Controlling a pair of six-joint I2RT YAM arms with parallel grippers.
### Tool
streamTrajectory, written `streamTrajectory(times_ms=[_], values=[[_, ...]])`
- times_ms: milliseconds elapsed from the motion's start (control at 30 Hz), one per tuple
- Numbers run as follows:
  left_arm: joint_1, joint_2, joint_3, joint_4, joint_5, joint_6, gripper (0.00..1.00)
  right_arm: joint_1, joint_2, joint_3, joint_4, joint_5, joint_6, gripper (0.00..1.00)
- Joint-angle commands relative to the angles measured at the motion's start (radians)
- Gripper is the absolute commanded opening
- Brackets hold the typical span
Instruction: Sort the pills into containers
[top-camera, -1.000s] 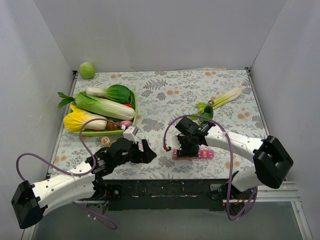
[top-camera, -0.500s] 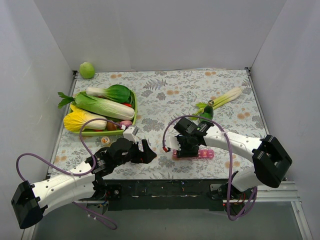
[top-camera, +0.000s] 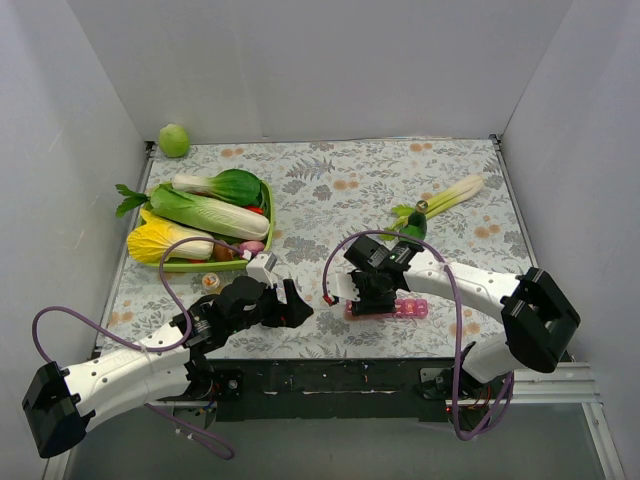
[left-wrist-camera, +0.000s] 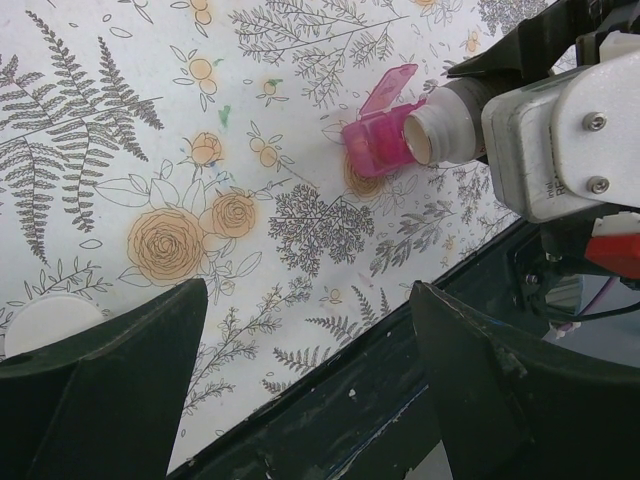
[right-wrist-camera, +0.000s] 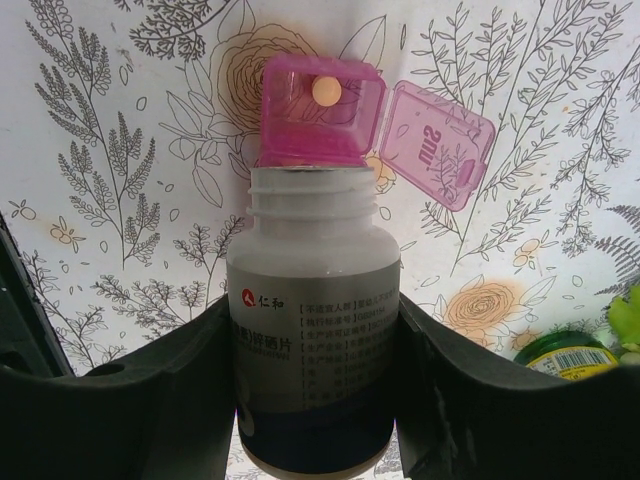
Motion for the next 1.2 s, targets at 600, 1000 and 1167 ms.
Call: streamTrajectory(times_ms=[600, 1000, 1167], values=[[0.005, -0.022, -0.013, -0.004, 0.004, 0.002, 0.83, 0.017, -0.002, 0.042, -0.010, 0.019, -0.017, 0.01], [0.005, -0.079, 0.013, -0.015, 0.044, -0.012, 0.83, -0.064, -0.209, 0.013, 0.045, -0.168, 0.005, 0.01], [0.005, -0.165, 0.056, -0.021, 0.049, -0.013, 0.84, -0.221, -0.372, 0.068, 0.068, -0.414, 0.038, 0.01]])
